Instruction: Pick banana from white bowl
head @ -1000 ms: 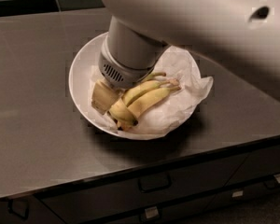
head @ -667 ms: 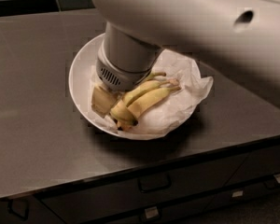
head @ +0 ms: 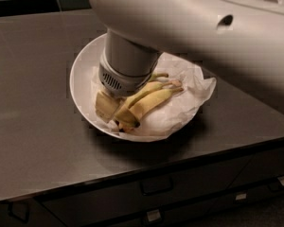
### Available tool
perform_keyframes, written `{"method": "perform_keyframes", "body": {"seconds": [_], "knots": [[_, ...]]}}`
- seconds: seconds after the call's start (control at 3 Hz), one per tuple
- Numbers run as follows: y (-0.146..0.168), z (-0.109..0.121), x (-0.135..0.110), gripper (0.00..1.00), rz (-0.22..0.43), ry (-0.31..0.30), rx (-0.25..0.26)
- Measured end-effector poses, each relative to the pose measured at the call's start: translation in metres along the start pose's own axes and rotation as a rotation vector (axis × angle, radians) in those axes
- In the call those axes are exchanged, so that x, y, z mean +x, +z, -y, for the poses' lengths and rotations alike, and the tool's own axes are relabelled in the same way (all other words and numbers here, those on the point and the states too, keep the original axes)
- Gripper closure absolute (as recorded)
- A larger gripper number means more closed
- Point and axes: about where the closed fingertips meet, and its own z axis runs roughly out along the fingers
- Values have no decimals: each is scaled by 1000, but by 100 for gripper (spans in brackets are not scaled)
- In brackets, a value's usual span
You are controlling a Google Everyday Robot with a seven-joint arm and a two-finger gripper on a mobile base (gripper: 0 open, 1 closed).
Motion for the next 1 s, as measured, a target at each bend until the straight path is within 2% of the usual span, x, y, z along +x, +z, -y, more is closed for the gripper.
{"method": "perform_keyframes", "body": {"seconds": [0.67,1.0], "knots": [[22,4,14,39,-84,30,-8],[25,4,16,58,-91,32,-16]]}}
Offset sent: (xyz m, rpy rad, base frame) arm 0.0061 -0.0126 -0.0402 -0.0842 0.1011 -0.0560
